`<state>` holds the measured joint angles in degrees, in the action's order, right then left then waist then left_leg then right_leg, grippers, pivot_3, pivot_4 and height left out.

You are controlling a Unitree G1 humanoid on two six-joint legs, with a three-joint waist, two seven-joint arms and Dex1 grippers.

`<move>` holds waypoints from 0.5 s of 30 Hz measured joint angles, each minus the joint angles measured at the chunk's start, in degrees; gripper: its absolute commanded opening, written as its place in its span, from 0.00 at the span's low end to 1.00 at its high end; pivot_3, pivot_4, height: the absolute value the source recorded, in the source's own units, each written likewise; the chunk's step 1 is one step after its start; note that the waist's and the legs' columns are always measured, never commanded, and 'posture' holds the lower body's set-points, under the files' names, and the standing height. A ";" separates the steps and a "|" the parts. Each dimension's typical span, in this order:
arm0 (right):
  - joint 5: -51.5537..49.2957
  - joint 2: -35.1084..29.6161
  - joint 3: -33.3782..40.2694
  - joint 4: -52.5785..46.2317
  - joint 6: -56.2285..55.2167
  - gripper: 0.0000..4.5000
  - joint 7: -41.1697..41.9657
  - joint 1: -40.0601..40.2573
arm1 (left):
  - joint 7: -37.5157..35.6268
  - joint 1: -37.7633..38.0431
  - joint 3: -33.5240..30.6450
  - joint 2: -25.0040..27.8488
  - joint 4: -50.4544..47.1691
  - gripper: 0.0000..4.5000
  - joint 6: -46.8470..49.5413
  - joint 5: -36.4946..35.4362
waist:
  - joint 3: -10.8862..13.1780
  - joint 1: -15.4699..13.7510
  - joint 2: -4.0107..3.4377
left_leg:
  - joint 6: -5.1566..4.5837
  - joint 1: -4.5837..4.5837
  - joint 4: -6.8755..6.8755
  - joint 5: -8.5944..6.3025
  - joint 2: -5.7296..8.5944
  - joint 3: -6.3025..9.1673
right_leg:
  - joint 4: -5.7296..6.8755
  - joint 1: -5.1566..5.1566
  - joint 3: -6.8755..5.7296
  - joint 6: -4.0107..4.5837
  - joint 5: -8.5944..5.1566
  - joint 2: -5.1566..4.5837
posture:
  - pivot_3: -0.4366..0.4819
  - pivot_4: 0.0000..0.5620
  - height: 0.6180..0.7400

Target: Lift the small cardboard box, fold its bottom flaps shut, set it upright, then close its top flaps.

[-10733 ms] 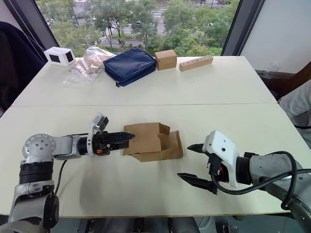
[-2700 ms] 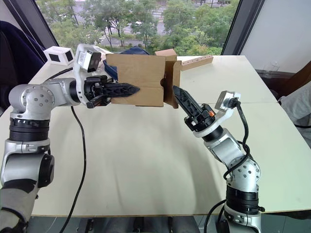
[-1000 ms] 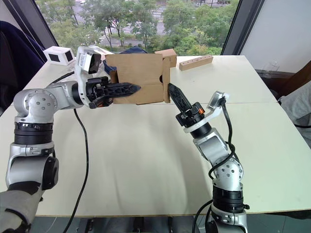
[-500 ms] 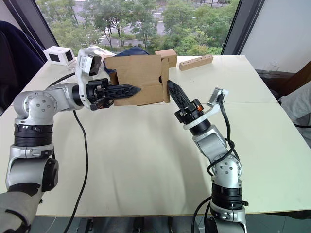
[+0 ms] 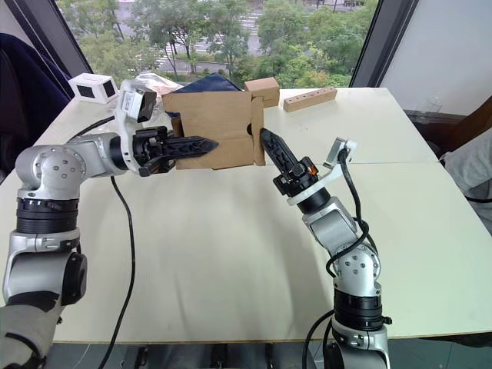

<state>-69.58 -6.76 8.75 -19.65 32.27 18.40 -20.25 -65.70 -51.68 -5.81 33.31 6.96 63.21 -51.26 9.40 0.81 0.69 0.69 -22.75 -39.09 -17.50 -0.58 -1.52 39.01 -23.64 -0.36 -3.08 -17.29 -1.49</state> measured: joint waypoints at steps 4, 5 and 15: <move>-0.48 -2.15 0.19 -1.47 0.90 0.06 0.55 0.12 | -0.48 -0.03 -0.15 -0.02 1.05 0.00 0.20 -0.21 | 0.00 0.04 0.00 | 0.00 0.00 0.00 0.00 0.00 0.00 | 0.00 0.00 0.00 0.00 0.00 0.00 | 0.48 0.27 1.00; -0.26 -2.76 0.16 -1.66 1.07 0.06 0.73 0.13 | -0.76 -0.12 -0.20 -0.03 1.35 0.00 0.55 -0.65 | 0.00 0.05 0.00 | 0.00 0.00 0.00 0.00 0.00 0.00 | 0.00 0.00 0.00 0.00 0.00 0.00 | 0.48 0.27 1.00; 5.00 -6.30 -0.66 -2.76 1.03 0.06 2.18 -1.34 | -4.13 -0.59 0.12 0.92 2.33 0.00 2.20 -1.67 | 0.00 0.05 0.00 | 0.00 0.00 0.01 0.00 0.00 0.00 | -0.01 -0.01 0.00 0.00 0.00 0.01 | 0.48 0.27 1.00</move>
<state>-64.57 -13.05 8.09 -22.41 33.30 20.59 -21.59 -69.82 -52.28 -5.69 34.24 9.29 65.41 -52.93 9.40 0.86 0.69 0.68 -22.76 -39.09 -17.50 -0.58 -1.53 39.00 -23.65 -0.37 -3.07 -17.29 -1.47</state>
